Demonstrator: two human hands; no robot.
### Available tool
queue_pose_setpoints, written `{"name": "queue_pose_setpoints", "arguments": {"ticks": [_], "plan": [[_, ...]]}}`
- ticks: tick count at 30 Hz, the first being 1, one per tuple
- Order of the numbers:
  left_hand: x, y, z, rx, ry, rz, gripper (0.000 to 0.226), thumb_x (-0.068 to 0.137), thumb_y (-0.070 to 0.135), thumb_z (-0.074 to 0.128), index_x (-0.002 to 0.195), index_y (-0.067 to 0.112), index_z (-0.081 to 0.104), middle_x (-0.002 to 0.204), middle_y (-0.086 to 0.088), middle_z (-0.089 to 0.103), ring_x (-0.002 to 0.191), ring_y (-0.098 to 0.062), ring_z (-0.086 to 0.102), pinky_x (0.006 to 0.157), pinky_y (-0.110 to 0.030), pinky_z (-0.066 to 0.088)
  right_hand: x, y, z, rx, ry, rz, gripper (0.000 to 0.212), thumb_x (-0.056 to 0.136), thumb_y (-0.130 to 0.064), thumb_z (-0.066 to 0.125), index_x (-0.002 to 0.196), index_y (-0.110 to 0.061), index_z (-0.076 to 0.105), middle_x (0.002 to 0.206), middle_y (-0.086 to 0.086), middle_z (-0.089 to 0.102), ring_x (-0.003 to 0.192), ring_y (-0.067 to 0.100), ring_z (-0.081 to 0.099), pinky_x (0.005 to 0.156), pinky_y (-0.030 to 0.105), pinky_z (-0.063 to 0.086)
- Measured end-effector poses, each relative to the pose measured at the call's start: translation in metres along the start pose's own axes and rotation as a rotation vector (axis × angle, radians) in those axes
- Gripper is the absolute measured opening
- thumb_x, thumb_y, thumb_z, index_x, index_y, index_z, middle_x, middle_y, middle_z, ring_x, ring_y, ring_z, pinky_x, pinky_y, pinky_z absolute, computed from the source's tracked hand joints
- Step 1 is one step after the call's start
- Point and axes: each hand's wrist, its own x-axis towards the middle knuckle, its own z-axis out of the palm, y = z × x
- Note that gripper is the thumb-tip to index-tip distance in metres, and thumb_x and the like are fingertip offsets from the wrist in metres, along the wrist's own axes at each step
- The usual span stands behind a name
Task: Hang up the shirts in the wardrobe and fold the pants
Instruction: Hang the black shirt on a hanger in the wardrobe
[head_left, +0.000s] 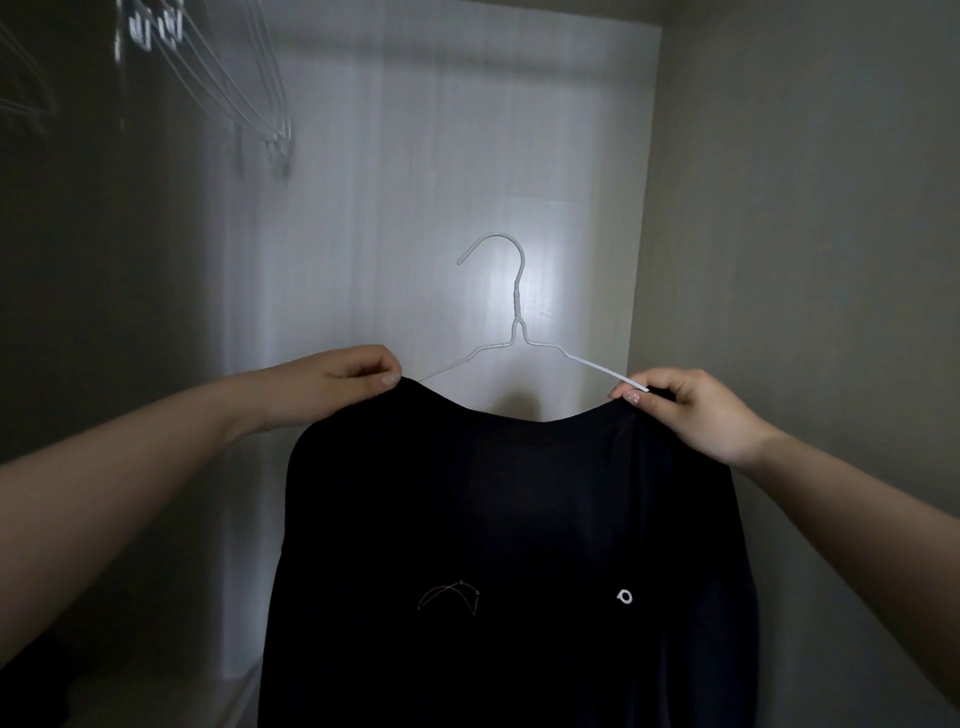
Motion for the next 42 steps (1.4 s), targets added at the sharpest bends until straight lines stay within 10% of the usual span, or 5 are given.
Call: {"name": "queue_pose_setpoints", "arguments": {"ticks": [8, 20, 30, 35, 42], "plan": [[0.007, -0.008, 0.022, -0.073, 0.318, 0.059, 0.011, 0.095, 0.019, 0.053, 0.085, 0.018, 0.056, 0.061, 0.014, 0.060, 0.053, 0.002, 0.045, 0.051, -0.010, 0.036, 0.008, -0.007, 0.000, 0.120, -0.002, 0.027, 0.011, 0.089, -0.022, 0.063, 0.084, -0.026, 0.072, 0.085, -0.009, 0.072, 0.080, 0.004, 0.059, 0.077, 0.015, 0.043], [0.011, -0.005, -0.003, -0.266, 0.249, -0.046, 0.037, 0.089, 0.048, 0.046, 0.085, 0.012, 0.057, 0.068, 0.009, 0.053, 0.059, -0.002, 0.048, 0.051, -0.010, 0.039, 0.013, -0.005, -0.005, -0.139, -0.019, 0.077, 0.016, 0.093, -0.023, 0.057, 0.082, -0.019, 0.068, 0.078, -0.003, 0.066, 0.075, 0.010, 0.054, 0.067, 0.018, 0.037], [0.030, 0.007, -0.017, 0.895, -0.097, 0.207, 0.070, 0.066, 0.091, 0.030, 0.059, 0.022, 0.041, 0.061, 0.004, 0.050, 0.058, -0.010, 0.049, 0.058, -0.030, 0.040, 0.025, -0.004, -0.004, -0.350, 0.049, 0.036, 0.013, 0.093, -0.029, 0.058, 0.081, -0.031, 0.063, 0.073, -0.014, 0.062, 0.067, 0.001, 0.053, 0.063, 0.008, 0.037], [0.038, -0.001, -0.019, 0.340, -0.050, 0.119, 0.028, 0.072, 0.035, 0.080, 0.069, 0.031, 0.052, 0.062, 0.018, 0.056, 0.057, 0.001, 0.049, 0.057, -0.010, 0.036, 0.028, -0.006, -0.011, -0.352, 0.074, 0.020, 0.011, 0.093, -0.027, 0.058, 0.084, -0.027, 0.066, 0.071, -0.019, 0.062, 0.069, -0.005, 0.055, 0.063, 0.005, 0.037], [0.057, -0.008, -0.013, -0.012, 0.080, -0.040, 0.020, 0.081, 0.013, 0.074, 0.097, 0.026, 0.072, 0.098, 0.007, 0.074, 0.098, -0.008, 0.068, 0.088, -0.017, 0.049, 0.039, -0.019, -0.015, -0.306, 0.151, 0.021, 0.014, 0.093, -0.025, 0.057, 0.080, -0.028, 0.062, 0.071, -0.016, 0.067, 0.072, -0.004, 0.058, 0.065, 0.007, 0.038]]}}
